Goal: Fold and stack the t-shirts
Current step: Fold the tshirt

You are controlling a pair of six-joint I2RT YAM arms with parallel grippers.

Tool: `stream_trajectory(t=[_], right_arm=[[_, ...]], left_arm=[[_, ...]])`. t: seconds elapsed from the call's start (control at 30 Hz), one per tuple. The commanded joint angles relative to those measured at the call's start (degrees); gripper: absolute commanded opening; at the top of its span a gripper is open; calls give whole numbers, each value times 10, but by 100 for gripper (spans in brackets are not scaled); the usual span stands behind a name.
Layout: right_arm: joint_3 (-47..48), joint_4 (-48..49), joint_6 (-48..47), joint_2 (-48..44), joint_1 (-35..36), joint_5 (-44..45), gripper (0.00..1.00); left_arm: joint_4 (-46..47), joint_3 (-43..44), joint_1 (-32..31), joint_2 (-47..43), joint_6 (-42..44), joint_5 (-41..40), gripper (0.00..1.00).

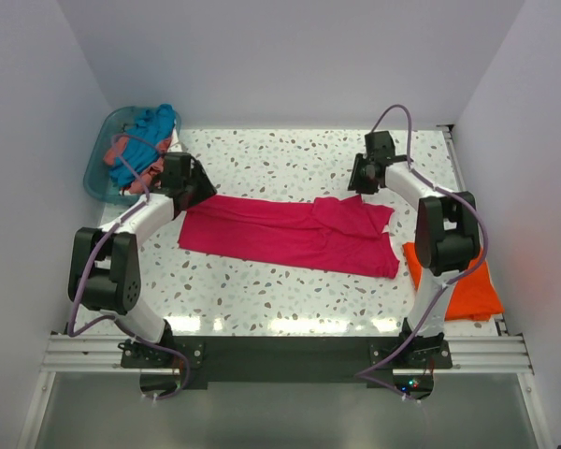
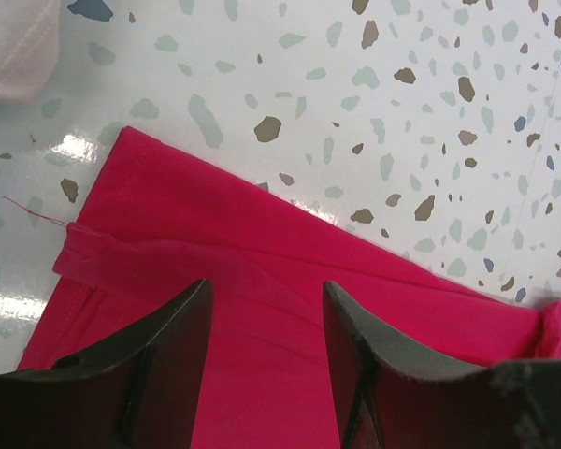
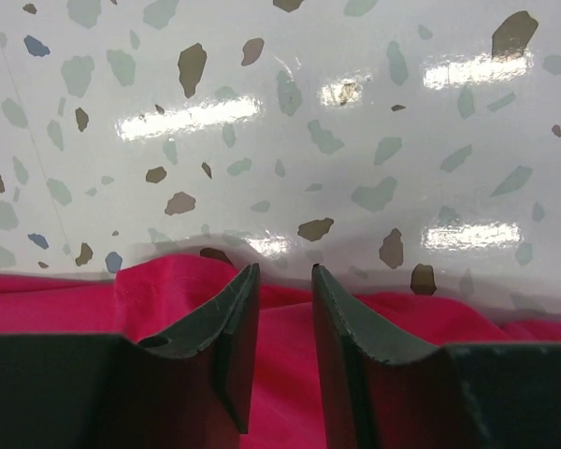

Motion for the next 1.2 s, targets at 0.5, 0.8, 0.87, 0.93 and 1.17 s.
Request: stream_trajectory(t=[0.5, 0.8, 0.87, 0.93, 1.17], right_arm=[[-15, -7, 2, -27, 4, 72, 39], [-31, 7, 11, -31, 4, 45, 29], [-39, 12, 16, -36, 4, 32, 14], [-46, 19, 18, -45, 5, 24, 6], [-98, 42, 29, -133, 4, -7, 0]], left_arm=[[10, 13, -5, -2, 5, 22, 54], [12, 9, -5, 0, 5, 22, 54], [10, 8, -5, -2, 4, 22, 54], [10, 6, -5, -3, 3, 22, 54], [-2, -12, -4, -11, -17, 5, 52]])
